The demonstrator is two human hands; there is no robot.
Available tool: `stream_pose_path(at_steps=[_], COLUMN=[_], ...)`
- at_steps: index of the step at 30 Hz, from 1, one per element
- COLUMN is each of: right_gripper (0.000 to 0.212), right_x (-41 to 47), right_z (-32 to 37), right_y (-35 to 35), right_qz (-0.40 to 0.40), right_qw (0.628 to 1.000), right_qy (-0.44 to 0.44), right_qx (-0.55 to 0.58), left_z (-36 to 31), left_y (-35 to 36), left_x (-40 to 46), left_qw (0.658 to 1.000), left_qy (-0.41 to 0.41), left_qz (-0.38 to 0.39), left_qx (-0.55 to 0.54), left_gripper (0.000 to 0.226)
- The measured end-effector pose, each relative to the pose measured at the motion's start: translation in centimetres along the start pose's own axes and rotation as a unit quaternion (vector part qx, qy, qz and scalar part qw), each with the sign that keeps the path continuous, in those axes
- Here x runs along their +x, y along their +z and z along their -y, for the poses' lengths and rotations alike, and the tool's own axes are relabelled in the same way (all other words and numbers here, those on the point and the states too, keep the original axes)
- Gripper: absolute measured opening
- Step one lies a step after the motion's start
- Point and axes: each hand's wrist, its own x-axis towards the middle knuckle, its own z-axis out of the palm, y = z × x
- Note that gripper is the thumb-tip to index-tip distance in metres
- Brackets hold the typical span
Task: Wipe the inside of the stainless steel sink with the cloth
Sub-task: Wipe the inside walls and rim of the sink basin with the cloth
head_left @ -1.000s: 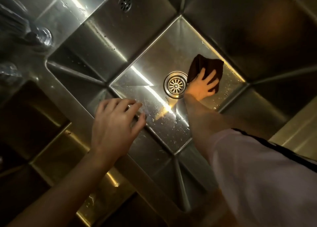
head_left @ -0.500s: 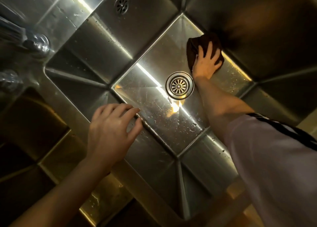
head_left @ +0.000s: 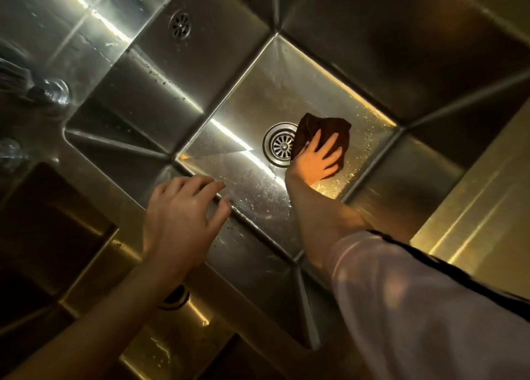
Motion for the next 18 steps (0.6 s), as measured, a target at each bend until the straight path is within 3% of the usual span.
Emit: stream_pose_path(at_steps=[4, 8, 16, 18], right_gripper=[0.047, 0.050, 0.045, 0.046], right_x=[5.5, 9.2, 2.1, 2.2], right_z=[-0.4, -1.9, -0.4, -0.9], right_y=[-0.6, -1.8, -0.6, -0.7], right_qz=[0.033, -0.004, -0.039, -0.054], right_qw=[0.999, 0.998, 0.999, 0.998], right_qy=[-0.013, -0.033, 0.024, 0.015], right_qx=[-0.025, -0.045, 0.028, -0.003], left_z=[0.3, 0.4, 0.2, 0.2], left_y=[0.1, 0.3, 0.2, 0.2], left_x=[0.1, 0.2, 0.1, 0.1], left_qw=[1.000, 1.000, 1.000, 1.000], left_qy=[0.014, 0.001, 0.004, 0.002], left_qz=[-0.003, -0.007, 0.003, 0.005], left_qx=[-0.006, -0.004, -0.013, -0.009], left_gripper=[0.046, 0.045, 0.043, 0.042])
